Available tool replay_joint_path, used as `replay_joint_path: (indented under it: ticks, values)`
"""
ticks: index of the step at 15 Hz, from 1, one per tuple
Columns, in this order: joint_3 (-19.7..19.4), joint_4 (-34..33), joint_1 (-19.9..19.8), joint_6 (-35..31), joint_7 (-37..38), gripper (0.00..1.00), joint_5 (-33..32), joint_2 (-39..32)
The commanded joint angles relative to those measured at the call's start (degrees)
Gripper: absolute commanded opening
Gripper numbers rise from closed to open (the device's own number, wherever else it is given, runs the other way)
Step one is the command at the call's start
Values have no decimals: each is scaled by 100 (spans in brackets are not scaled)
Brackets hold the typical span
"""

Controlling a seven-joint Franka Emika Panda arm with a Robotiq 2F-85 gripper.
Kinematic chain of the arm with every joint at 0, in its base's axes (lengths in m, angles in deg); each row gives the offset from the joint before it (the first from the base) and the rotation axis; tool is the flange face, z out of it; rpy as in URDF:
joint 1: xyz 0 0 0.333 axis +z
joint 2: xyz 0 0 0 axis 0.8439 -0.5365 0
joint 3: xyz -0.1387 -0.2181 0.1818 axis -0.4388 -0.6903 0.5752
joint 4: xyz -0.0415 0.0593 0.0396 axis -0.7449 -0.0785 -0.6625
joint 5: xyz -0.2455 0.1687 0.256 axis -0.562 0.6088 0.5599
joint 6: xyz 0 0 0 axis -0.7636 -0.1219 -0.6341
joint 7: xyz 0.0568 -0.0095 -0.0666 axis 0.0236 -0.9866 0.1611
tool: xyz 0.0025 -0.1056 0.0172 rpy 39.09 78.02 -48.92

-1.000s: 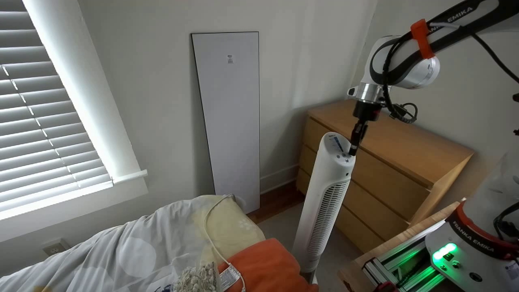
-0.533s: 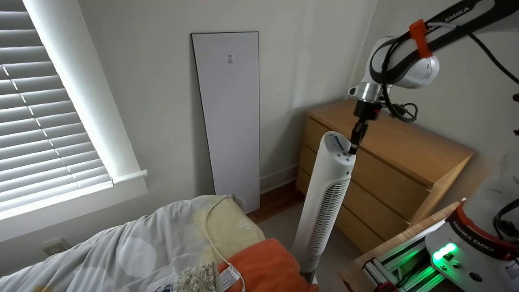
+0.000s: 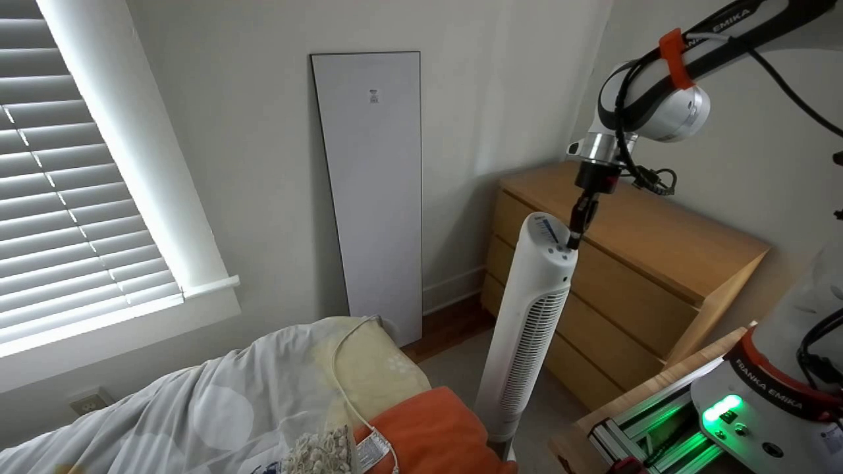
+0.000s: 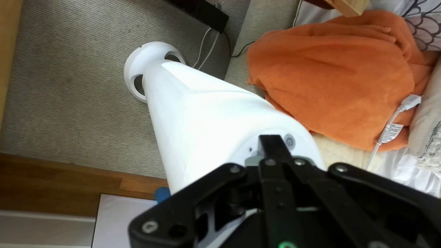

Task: Press the right button on the combination fan and heater control top

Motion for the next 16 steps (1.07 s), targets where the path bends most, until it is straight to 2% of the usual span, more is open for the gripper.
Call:
replay_joint_path:
  ticks: [1,11,16]
  values:
    - [50,92,-85,-168,-209,0,38,-531]
    - [445,-80,-117,766,806,0,-487,545]
    - [527,-330,-166,1745,1455,0,-694,1156]
